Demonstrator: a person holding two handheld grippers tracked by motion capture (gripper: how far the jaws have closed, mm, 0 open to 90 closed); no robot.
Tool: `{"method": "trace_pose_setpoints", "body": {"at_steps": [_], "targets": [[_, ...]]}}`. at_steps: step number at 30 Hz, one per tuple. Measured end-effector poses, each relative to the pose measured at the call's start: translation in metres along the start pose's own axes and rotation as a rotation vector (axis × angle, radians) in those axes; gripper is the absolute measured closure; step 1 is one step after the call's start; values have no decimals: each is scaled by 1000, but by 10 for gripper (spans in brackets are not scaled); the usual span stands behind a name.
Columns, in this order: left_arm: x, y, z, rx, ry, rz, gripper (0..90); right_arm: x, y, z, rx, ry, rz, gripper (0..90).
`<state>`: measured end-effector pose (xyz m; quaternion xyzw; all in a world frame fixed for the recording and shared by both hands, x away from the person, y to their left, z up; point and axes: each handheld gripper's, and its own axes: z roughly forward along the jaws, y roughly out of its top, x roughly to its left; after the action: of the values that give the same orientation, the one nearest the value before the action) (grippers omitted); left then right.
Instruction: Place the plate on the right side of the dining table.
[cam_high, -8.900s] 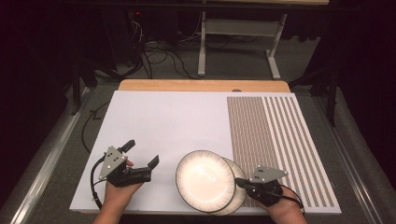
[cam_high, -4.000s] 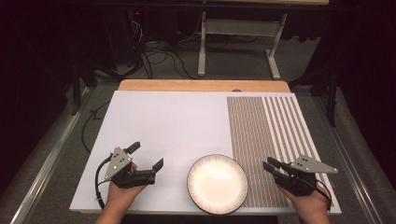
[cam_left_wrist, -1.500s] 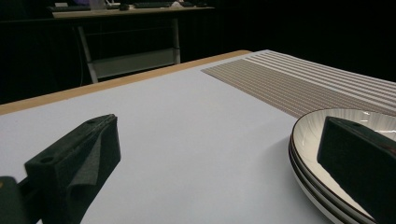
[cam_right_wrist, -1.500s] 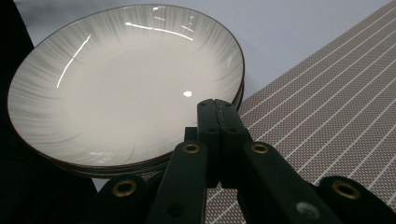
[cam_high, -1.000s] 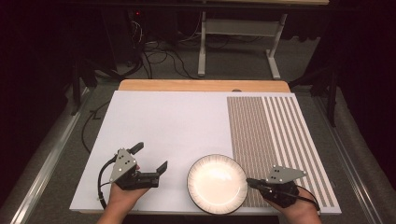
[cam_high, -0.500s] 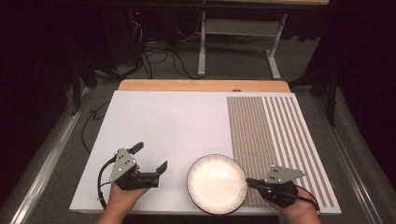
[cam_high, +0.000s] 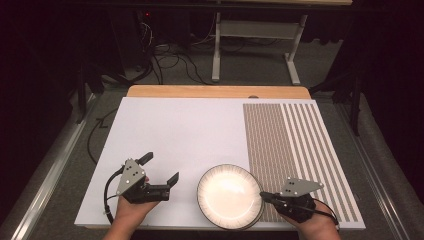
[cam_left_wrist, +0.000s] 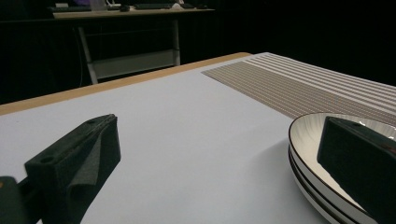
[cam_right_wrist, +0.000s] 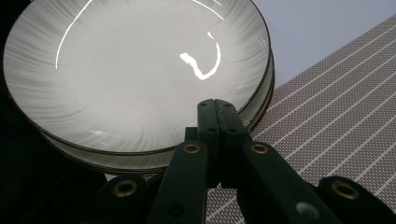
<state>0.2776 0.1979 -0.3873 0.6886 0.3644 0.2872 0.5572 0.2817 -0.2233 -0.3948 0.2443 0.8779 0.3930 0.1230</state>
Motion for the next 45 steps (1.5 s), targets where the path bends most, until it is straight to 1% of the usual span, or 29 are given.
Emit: {"method": "trace_pose_setpoints", "body": {"at_steps": [2, 5, 7, 9, 10, 11, 12, 28, 32, 45], "targets": [[0, 0, 0, -1, 0, 0, 3, 1, 1, 1, 3, 8, 1, 900], [0, 0, -1, -2, 0, -3, 3, 6, 3, 8, 12, 28, -20, 900], [0, 0, -1, -3, 1, -3, 3, 8, 4, 9, 18, 26, -20, 900], [0, 0, -1, -3, 0, -3, 3, 7, 4, 9, 10, 35, -12, 900], [1, 0, -1, -3, 0, -3, 3, 7, 4, 9, 9, 36, -12, 900], [1, 0, -1, -3, 0, -5, 3, 8, 4, 9, 9, 36, 1, 900], [1, 0, -1, -3, 0, -5, 3, 7, 4, 9, 9, 35, -7, 900], [0, 1, -1, -6, -2, -8, 3, 8, 4, 10, 6, 34, 2, 900], [2, 2, -2, -9, 8, -14, 3, 8, 4, 10, 5, 32, 1, 900], [3, 3, -3, -12, 8, -21, 3, 8, 4, 9, 5, 31, 0, 900]]}}
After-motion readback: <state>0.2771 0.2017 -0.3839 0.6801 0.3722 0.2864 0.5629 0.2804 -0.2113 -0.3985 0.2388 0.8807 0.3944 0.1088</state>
